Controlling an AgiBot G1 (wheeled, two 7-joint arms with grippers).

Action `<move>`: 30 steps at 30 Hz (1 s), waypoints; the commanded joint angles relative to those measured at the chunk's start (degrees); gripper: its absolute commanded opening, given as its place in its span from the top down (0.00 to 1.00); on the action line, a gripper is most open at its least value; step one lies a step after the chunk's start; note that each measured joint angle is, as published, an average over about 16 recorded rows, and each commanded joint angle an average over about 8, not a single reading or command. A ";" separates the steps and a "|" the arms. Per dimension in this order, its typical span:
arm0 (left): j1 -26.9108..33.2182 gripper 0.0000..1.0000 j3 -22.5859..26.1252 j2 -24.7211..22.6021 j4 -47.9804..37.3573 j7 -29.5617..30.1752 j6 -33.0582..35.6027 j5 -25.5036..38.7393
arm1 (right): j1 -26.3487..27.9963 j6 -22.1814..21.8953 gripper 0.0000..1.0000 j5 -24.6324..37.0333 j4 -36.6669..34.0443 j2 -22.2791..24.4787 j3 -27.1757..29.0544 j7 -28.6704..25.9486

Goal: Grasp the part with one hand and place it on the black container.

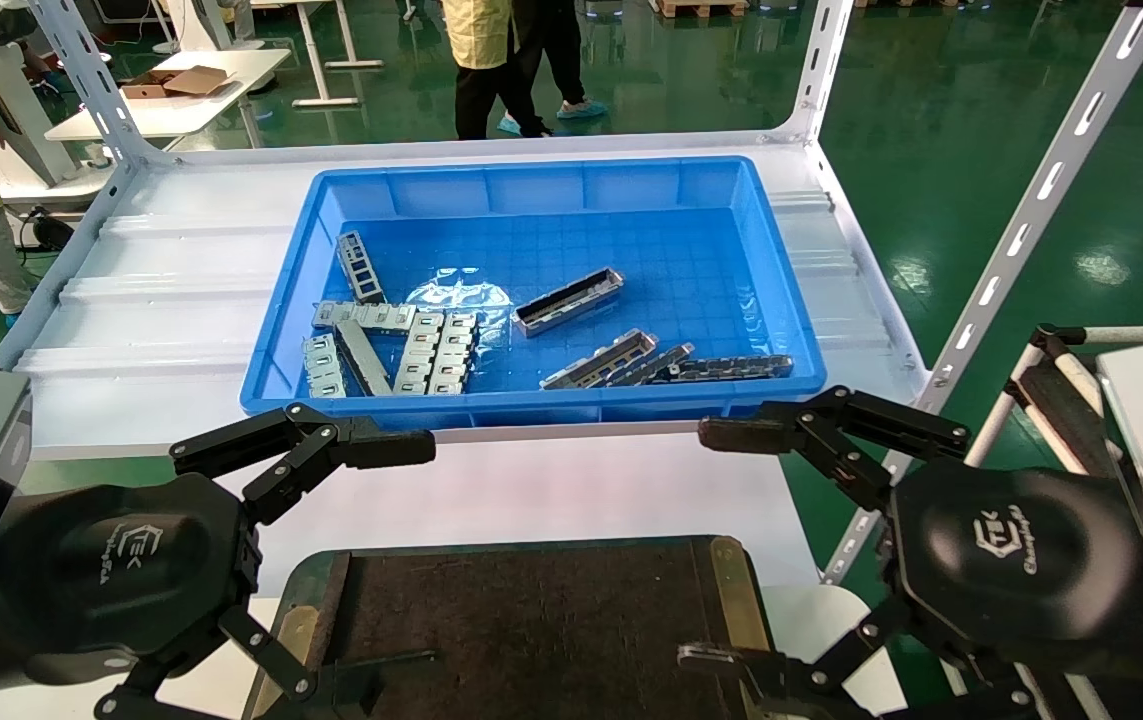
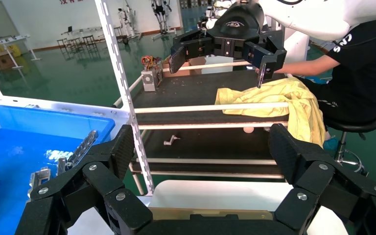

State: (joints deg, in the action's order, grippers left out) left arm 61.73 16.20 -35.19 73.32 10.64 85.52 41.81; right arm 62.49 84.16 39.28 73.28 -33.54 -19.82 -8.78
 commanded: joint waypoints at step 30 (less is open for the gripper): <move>0.00 0.00 0.00 0.00 0.00 0.00 0.00 0.00 | 0.00 0.00 0.00 0.00 0.00 0.00 0.00 0.00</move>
State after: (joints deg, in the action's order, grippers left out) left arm 61.72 16.19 -35.18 73.34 10.65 85.53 41.81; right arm 62.49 84.16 39.28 73.28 -33.54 -19.82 -8.78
